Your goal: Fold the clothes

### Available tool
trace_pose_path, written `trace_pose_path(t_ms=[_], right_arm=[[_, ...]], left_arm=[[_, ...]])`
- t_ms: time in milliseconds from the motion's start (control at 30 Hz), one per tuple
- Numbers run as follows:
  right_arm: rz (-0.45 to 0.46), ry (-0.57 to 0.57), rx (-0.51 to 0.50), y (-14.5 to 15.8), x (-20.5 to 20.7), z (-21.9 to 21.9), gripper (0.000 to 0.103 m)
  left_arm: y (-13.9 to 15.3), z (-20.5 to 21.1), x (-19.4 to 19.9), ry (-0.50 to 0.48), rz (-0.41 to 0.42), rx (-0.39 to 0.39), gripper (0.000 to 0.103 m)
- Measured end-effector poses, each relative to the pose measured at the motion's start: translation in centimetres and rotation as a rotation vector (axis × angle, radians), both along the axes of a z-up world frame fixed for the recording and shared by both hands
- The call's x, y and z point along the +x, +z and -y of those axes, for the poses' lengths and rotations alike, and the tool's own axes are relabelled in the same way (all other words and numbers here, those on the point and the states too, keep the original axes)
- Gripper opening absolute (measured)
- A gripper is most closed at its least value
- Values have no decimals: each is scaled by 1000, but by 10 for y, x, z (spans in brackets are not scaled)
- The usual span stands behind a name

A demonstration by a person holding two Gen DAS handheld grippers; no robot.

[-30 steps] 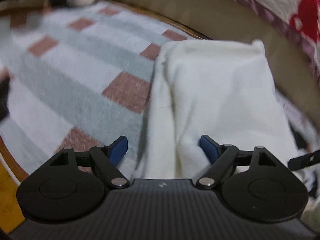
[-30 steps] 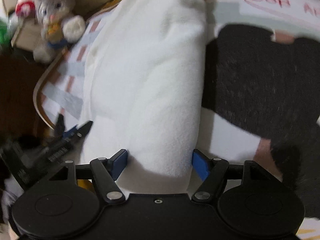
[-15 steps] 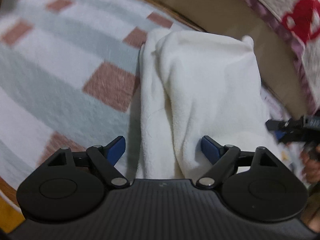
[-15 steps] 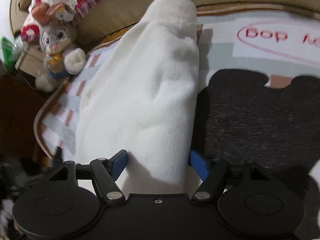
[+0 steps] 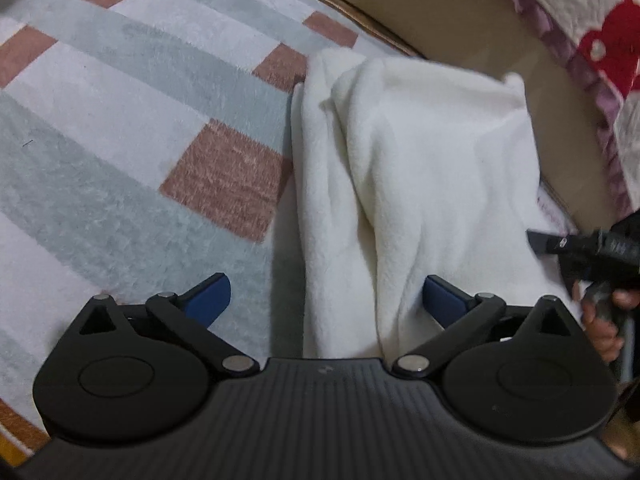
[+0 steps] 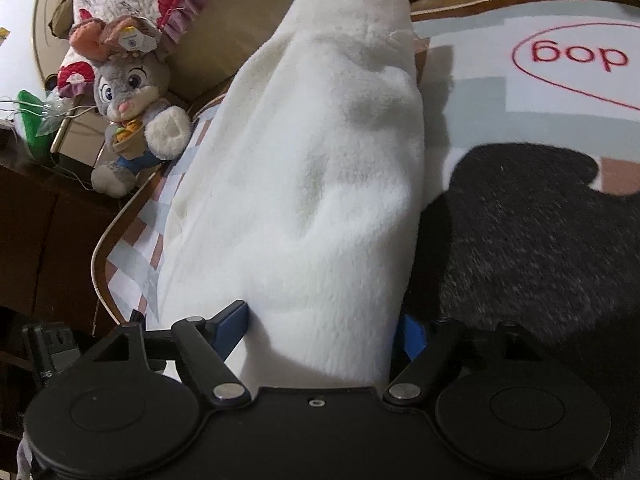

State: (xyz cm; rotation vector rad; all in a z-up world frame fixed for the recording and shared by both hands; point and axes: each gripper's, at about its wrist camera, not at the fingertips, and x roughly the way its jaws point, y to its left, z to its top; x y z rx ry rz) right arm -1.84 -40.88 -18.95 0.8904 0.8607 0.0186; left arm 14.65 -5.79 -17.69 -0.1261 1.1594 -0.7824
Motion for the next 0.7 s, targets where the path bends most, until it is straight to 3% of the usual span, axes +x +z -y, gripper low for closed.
trace_pose_path(t_ms=[100,167,233,267,333,467,500,567,700], right_arm=[[31,10,-16,-3,3,2,82],[57,13,-34,-4,4,2,80],[100,38,-108,2,3,-4,67],[121,56,-161,8,3,-9,61],[166,85,-262,23,1,-22,53],[266,110,-403,56,-5,-42,50],[242,107,-409,55,-3,-42,51],[164,94,-404,47,5,-38,56],[81,15,-278,28,2,-18,63]], left_arm=[[4,4,-2,-5,19,-32,94],[10,10,-8,-27,55,-56,42],[17,16,-14,-48,91,-80,34],[21,19,-18,-60,116,-79,32],[29,27,-30,-82,199,-2,30],[35,26,-41,-48,235,43,29],[35,25,-40,-44,225,47,30],[34,23,-37,-36,203,51,43],[36,15,-30,-27,155,25,50]])
